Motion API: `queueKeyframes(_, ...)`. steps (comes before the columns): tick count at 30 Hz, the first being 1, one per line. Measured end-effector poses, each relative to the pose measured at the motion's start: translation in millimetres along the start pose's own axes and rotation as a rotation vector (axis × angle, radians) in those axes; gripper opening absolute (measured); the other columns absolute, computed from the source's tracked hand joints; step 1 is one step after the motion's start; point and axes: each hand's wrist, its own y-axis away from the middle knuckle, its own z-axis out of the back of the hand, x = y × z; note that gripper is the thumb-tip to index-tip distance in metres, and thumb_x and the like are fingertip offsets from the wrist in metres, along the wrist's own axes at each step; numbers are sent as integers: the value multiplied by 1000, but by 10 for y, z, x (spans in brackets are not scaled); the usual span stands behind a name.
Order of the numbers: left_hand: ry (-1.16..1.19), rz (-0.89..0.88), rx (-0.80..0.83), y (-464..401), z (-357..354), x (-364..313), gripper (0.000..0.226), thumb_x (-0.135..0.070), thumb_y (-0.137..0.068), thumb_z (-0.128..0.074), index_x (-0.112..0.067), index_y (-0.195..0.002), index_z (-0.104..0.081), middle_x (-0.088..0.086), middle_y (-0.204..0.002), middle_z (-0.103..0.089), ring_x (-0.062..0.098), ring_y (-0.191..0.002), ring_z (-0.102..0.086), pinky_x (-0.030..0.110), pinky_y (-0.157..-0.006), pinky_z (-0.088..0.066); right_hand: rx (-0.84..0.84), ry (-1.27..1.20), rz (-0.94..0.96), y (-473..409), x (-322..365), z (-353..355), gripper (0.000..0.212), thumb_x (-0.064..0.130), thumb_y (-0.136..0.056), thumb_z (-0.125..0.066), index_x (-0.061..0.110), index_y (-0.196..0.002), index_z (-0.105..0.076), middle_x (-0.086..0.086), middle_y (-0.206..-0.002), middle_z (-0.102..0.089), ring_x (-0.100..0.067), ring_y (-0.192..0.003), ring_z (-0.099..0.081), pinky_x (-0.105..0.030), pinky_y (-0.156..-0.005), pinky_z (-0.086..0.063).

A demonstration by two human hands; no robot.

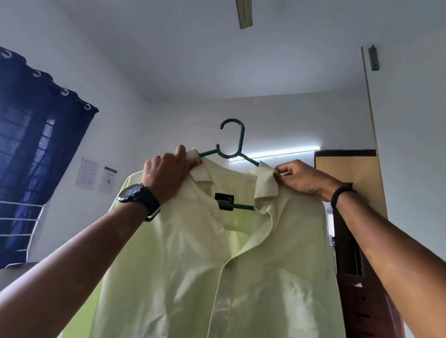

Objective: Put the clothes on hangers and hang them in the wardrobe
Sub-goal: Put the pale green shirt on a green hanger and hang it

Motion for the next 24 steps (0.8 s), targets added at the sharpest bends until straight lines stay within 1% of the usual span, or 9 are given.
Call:
queueKeyframes(2,-41,-21,44,-183,235,20,51,-56,-96,-32,-10,-108,-51,21,-99,-64,40,-93,-61,38,-69,-40,-47,78,27,-43,169,155,34,42,-93,-54,13,-87,-71,-1,-83,-69,-15,-73,-63,-30,-70,-50)
queueKeyframes(5,-121,-135,198,-673,650,30,41,-43,-102,-27,-17,-126,-49,15,-108,-58,34,-98,-59,36,-76,-43,-156,176,68,-233,492,460,37,35,-96,-50,12,-67,-48,-9,-68,-44,-17,-61,-36,-28,-62,-29)
queueKeyframes(8,-67,-54,440,-1163,965,97,58,-54,-98,-27,-10,-124,-56,17,-106,-59,28,-93,-56,33,-86,-41,-257,222,132,-401,735,708,35,31,-98,-46,14,-67,-44,-6,-67,-40,-17,-64,-34,-30,-62,-27)
queueKeyframes(10,12,20,506,-1373,1017,171,68,-63,-93,-30,-7,-112,-64,14,-112,-63,24,-95,-55,33,-92,-39,-282,248,156,-492,807,761,30,26,-98,-45,11,-74,-53,-4,-69,-46,-16,-66,-39,-29,-60,-30)
queueKeyframes(12,-69,42,610,-1409,943,230,73,-68,-91,-27,-7,-103,-65,8,-111,-63,25,-104,-57,36,-103,-37,-243,280,115,-572,772,698,23,24,-97,-46,9,-86,-61,0,-74,-52,-13,-68,-44,-25,-61,-33)
queueKeyframes(14,-153,35,725,-1222,726,287,75,-71,-89,-24,-10,-103,-65,5,-110,-62,26,-108,-57,38,-105,-36,-141,263,56,-619,573,446,23,21,-96,-46,7,-89,-62,-3,-79,-53,-15,-72,-44,-28,-65,-34)
queueKeyframes(17,-83,99,991,-560,-8,472,78,-75,-86,-30,-11,-109,-68,7,-111,-68,24,-101,-65,38,-100,-45,112,192,-73,-516,-14,-293,20,19,-94,-48,13,-79,-58,-8,-77,-50,-19,-72,-41,-30,-68,-32)
queueKeyframes(21,72,124,1334,1218,-1271,668,78,-79,-78,-40,-19,-123,-61,2,-123,-64,23,-108,-62,37,-100,-46,590,92,-392,97,-1046,-1800,28,12,-93,-50,17,-65,-48,-3,-61,-40,-13,-47,-36,-23,-45,-29)
queueKeyframes(24,-24,94,1470,2616,-1937,647,71,-69,-90,-31,-10,-115,-63,6,-123,-63,23,-110,-59,28,-91,-42,778,46,-588,724,-1695,-2841,22,2,-86,-52,11,-66,-53,-7,-62,-44,-17,-50,-43,-23,-48,-35)
